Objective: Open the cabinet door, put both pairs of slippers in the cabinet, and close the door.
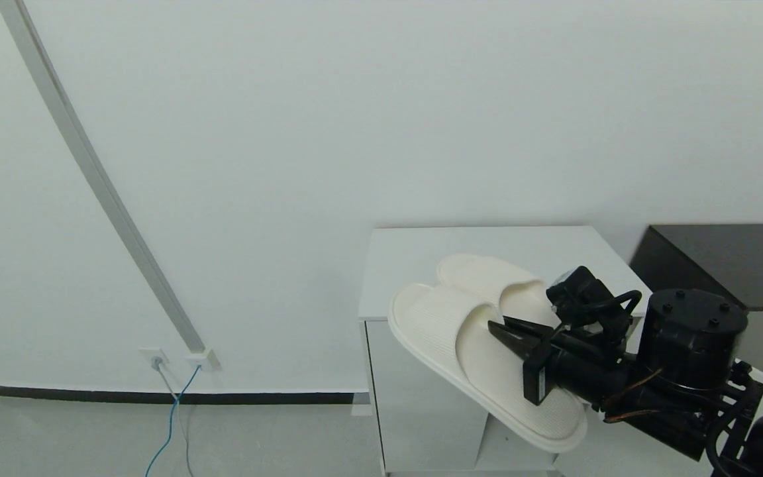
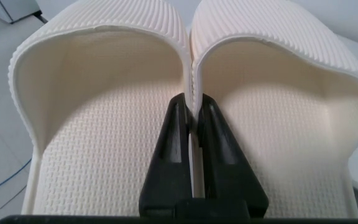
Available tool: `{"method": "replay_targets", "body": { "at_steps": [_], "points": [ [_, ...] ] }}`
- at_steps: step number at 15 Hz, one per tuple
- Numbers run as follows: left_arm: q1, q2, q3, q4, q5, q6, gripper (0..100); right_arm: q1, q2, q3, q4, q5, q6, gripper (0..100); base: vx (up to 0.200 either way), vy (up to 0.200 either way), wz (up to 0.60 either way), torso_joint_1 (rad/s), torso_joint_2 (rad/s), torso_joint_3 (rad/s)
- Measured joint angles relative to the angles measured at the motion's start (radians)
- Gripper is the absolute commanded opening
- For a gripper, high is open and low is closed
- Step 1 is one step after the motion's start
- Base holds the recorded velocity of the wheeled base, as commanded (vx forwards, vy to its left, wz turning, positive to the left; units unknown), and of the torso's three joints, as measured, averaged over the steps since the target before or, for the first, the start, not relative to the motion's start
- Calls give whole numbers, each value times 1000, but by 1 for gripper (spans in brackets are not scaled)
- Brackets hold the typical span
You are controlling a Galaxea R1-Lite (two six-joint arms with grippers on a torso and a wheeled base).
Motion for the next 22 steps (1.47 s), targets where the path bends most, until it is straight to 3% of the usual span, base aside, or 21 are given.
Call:
{"method": "replay_targets", "body": {
  "at_steps": [16,22],
  "points": [
    [0,0,-1,0,1,-5,0,4,17,1,-1,-6,-1,0,0,0,0,0,0,0],
    [0,0,-2,0,1,-5,0,6,19,4,1,-6,-1,0,0,-200,0,-2,3,4]
  ]
}}
